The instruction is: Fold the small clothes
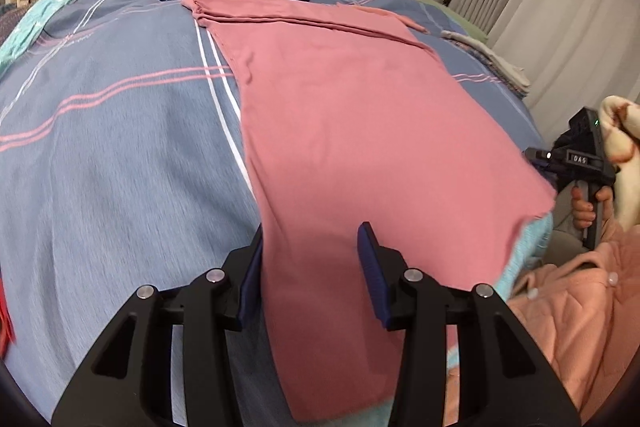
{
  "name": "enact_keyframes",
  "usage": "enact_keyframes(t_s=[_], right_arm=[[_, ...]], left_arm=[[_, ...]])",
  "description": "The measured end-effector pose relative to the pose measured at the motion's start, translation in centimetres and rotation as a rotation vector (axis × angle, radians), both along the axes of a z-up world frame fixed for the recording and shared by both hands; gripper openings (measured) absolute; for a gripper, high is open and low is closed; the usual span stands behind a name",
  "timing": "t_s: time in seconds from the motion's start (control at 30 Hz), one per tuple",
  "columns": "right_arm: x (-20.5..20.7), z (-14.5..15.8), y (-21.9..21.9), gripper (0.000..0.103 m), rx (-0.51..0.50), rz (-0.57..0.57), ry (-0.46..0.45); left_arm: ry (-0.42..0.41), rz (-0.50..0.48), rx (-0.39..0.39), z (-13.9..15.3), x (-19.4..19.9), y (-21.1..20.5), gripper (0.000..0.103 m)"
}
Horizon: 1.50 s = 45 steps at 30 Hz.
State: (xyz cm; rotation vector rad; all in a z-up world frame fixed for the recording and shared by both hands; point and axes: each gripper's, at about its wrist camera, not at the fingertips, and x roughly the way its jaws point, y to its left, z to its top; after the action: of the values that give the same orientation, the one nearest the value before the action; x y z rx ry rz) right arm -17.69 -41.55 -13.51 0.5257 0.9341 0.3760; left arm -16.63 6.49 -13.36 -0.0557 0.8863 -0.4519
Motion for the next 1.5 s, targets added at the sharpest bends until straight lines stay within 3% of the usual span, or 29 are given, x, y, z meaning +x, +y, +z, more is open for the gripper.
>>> enact_keyframes(t_s=[0.27,0.33,0.37,0.4,0.43,0.53,0.67,0.83,0.97,1.07,1.13,1.23,1.37,1.5], right_arm=[[-1.0,-0.2,0.2,0.041,0.097,0.045,0.010],[-0.6,-0.2,0.4,0.041,0.117,0.039,0.013],[-0.3,-0.1,0.7,0.034,0.106,0.038,0.012],[-0.1,-0.1,0.9,0.027,0.090,0.038,0.015],[0.1,-0.1,1.1,0.010,0.070,0.040,0.028],[0.3,0.2,0.6,0.006,0.133,0.028,0.042],[0.7,3.4,-0.6,0.005,0.211,0.004,-0.060],[0.1,10.0,-1.5,0.005,0.272,0.009,-0.274],[-2.5,14.8,-1.6,0.005,0.235,0.002,-0.424],[-5.8,17.6,-2.2,0.005,0.248,0.000,-0.560],[-7.6,18.9,-2.4,0.005,0.174,-0.032,-0.619],[-6.5,18.2,-1.6,0.005,0.091,-0.064,-0.574],[-1.7,15.0,-1.0,0.005,0.122,-0.082,-0.428],[2.0,12.8,-0.9,0.005,0.122,-0.109,-0.358]], left_arm=[[0.022,-0.032,-0.070,-0.3,-1.1,0.3,0.040],[0.029,-0.022,-0.080,-0.4,-0.7,0.4,0.030],[0.030,-0.014,-0.081,-0.4,-0.5,0.5,0.025],[0.034,0.005,-0.082,-0.5,-0.3,0.6,0.011],[0.042,0.027,-0.096,-0.5,0.0,0.8,0.002],[0.032,0.067,-0.121,0.3,0.2,1.0,0.002],[-0.063,0.074,-0.193,3.6,0.4,1.1,0.002],[-0.249,0.056,-0.313,9.7,-0.1,1.3,0.002],[-0.383,0.104,-0.303,14.1,-2.2,1.1,0.001],[-0.463,0.114,-0.380,16.7,-5.0,1.6,0.001],[-0.501,0.110,-0.372,17.6,-6.2,1.4,0.002],[-0.477,0.113,-0.337,16.9,-5.4,0.5,0.002],[-0.331,0.158,-0.314,14.1,-1.1,0.5,0.002],[-0.276,0.184,-0.275,12.2,2.4,0.1,0.002]])
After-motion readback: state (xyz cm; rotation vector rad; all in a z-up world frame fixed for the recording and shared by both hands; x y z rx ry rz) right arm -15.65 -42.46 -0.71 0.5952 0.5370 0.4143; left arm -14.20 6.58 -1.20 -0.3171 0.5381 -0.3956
